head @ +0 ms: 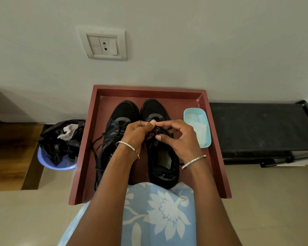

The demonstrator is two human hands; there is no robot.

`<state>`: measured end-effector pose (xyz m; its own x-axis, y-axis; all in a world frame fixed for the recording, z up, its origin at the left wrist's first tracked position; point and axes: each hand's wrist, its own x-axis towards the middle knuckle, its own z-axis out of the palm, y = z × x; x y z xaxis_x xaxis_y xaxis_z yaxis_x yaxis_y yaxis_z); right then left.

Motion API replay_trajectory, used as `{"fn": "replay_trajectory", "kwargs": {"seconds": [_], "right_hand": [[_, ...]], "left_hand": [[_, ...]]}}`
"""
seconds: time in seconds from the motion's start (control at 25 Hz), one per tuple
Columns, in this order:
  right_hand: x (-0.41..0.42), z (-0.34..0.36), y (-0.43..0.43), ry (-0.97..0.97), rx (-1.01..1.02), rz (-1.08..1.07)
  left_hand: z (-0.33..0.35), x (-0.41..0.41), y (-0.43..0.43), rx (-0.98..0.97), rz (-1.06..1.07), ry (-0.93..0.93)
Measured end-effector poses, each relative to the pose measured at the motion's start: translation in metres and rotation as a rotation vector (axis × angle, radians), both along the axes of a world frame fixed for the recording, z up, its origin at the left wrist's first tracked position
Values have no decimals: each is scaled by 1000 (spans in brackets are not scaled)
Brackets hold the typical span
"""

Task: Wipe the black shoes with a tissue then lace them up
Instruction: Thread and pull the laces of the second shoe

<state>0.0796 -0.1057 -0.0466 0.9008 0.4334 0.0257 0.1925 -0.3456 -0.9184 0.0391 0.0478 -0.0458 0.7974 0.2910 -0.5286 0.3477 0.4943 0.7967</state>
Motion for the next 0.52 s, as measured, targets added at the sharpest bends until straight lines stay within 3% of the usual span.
{"fn": "replay_trajectory", "kwargs": {"seconds": [0.4,0.52], "right_hand": [[3,-5,13,-21,70,-74],[1,-3,14,182,203,-103]], "left_hand": [[5,1,-1,-66,7,121],[-4,2,-1,-58,21,211]]}}
